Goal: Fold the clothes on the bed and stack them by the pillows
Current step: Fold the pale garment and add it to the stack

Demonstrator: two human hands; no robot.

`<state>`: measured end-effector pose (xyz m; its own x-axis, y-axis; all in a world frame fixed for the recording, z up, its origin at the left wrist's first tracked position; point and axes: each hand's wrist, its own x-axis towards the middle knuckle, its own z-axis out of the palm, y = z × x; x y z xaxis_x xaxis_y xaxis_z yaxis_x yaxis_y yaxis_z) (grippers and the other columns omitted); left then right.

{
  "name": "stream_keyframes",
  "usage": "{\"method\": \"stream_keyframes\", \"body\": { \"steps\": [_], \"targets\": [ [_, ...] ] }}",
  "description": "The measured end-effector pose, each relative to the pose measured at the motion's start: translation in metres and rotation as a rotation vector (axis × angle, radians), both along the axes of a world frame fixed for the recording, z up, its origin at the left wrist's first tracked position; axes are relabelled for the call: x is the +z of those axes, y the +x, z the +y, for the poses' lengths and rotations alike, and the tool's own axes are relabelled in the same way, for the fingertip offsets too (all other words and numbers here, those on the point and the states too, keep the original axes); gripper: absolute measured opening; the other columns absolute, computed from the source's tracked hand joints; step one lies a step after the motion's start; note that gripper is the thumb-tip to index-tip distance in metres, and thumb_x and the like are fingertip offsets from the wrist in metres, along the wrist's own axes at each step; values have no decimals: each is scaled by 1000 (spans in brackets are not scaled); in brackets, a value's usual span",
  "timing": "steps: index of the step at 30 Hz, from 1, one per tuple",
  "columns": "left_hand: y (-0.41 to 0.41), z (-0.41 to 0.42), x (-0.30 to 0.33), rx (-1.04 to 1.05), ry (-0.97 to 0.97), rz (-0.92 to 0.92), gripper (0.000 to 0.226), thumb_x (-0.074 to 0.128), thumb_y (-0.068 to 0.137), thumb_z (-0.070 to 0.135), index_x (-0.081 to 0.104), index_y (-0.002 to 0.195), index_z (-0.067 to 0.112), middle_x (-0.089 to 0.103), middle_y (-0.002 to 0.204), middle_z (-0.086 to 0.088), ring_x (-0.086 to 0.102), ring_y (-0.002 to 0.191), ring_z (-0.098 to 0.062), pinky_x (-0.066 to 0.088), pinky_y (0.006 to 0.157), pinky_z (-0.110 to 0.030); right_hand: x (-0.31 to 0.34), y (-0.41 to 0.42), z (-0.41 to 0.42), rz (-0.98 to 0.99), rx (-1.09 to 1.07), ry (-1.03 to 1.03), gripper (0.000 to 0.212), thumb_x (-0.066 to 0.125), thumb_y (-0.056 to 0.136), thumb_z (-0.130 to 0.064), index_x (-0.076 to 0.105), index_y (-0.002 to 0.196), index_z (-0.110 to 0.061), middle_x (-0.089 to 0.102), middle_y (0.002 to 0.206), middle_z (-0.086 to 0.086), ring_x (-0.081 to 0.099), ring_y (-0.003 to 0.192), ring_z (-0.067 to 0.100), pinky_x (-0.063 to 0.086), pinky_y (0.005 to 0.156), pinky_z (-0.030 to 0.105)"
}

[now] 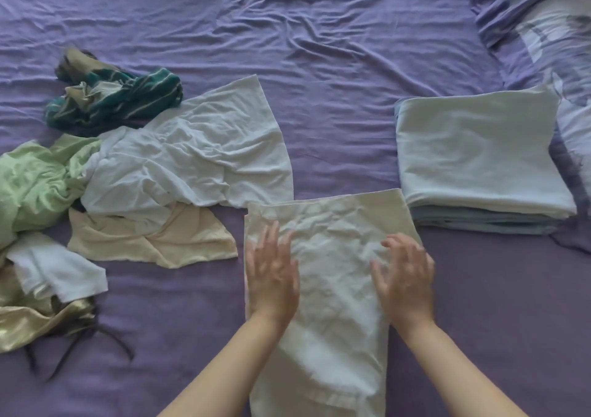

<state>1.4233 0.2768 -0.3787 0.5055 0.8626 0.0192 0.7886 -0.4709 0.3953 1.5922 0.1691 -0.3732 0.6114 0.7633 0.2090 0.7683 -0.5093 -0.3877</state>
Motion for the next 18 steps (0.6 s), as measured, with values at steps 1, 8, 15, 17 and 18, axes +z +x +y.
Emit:
{"method": "stream_keyframes", "body": {
  "steps": [1, 8, 15, 17, 18],
  "targets": [
    [0, -17, -6, -134, 18, 63, 44, 50, 87, 25, 56, 129, 12, 46, 143, -12, 42, 133, -33, 20, 111, -53, -5, -13, -3, -17, 107, -70, 39, 58, 77, -29, 61, 110, -8, 60, 122, 13, 47, 121, 27, 27, 98, 41],
    [-29, -39, -59, -352, -22, 353, 65, 30, 88, 63, 34, 144, 30, 32, 152, -4, 24, 141, -29, 17, 106, -58, -55, -37, -11, -57, 401, -524, 60, 24, 91, -57, 35, 143, -28, 31, 151, 8, 24, 139, 33, 10, 108, 53],
    [-47, -44, -44, -464, -72, 349, 72, 13, 86, 75, -2, 148, 41, -3, 159, 0, -9, 146, -31, -8, 112, -57, -45, -43, -27, -29, 461, -559, 68, 9, 86, -68, -1, 145, -37, -10, 155, 0, -19, 143, 25, -10, 113, 53],
    [-68, -56, -38, -575, -52, 310, 73, 19, 87, 74, 10, 149, 37, 8, 159, -1, 2, 146, -33, 0, 111, -60, -36, -54, -49, -14, 579, -509, 68, 21, 89, -67, 16, 148, -32, 6, 157, 4, -6, 145, 29, -1, 111, 56],
    [-77, -64, -36, -614, -40, 311, 73, 24, 88, 73, 18, 149, 34, 15, 158, -3, 9, 145, -34, 6, 109, -61, -34, -62, -62, -19, 627, -494, 68, 24, 90, -66, 21, 148, -31, 11, 157, 6, -2, 145, 30, 3, 110, 58]
  ]
}}
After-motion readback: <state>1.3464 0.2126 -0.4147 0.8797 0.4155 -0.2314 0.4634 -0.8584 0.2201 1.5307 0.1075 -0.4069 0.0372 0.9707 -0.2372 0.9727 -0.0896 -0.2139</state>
